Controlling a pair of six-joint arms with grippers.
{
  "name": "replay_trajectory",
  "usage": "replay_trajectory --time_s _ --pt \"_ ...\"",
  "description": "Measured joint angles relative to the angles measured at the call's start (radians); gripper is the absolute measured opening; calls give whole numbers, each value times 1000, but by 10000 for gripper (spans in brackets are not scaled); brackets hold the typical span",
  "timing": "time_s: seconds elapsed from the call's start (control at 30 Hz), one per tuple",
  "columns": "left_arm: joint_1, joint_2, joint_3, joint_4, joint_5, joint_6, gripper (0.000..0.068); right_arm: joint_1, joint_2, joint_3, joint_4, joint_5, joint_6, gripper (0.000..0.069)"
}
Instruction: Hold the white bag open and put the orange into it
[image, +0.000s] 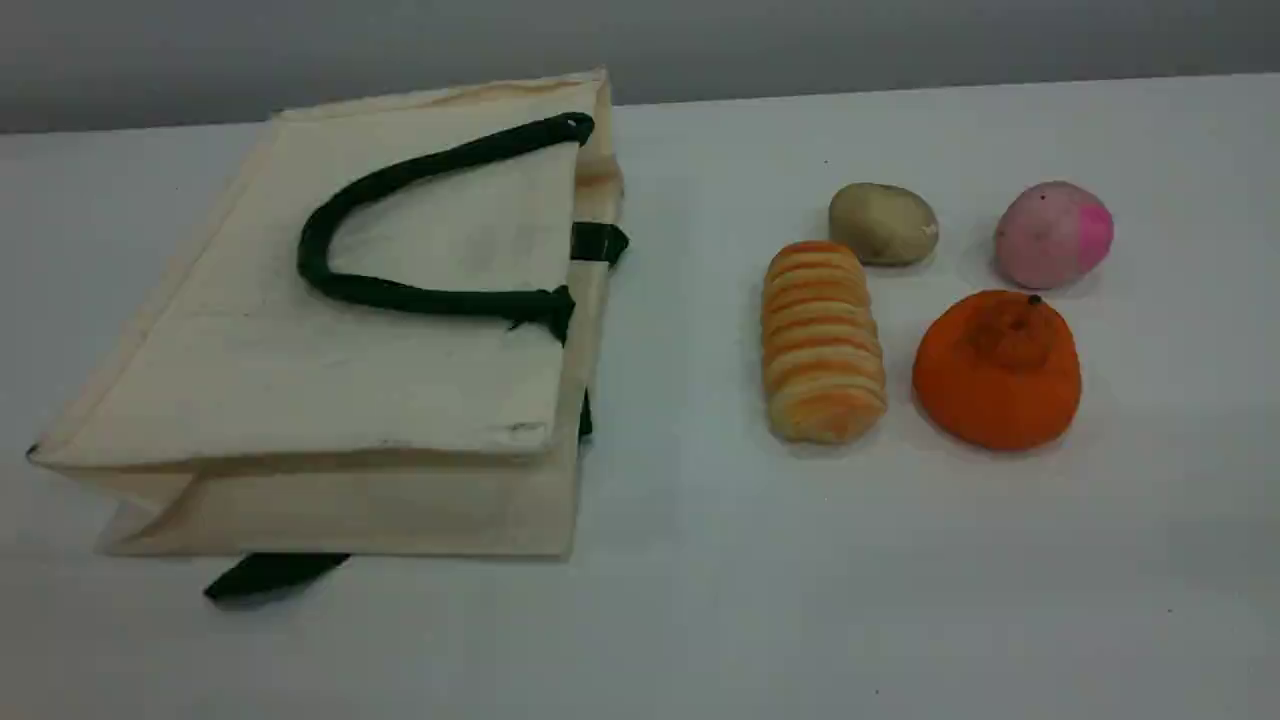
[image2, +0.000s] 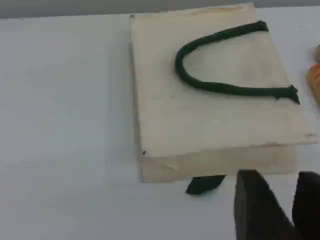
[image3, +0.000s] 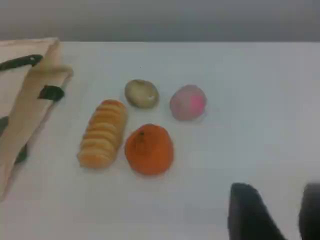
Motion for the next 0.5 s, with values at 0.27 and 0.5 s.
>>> replay_trajectory --time_s 0.27,0.5 --pt "0 0 0 0 0 0 206 0 0 0 0 0 0 241" --pt "0 0 0 0 0 1 215 0 0 0 0 0 0 241"
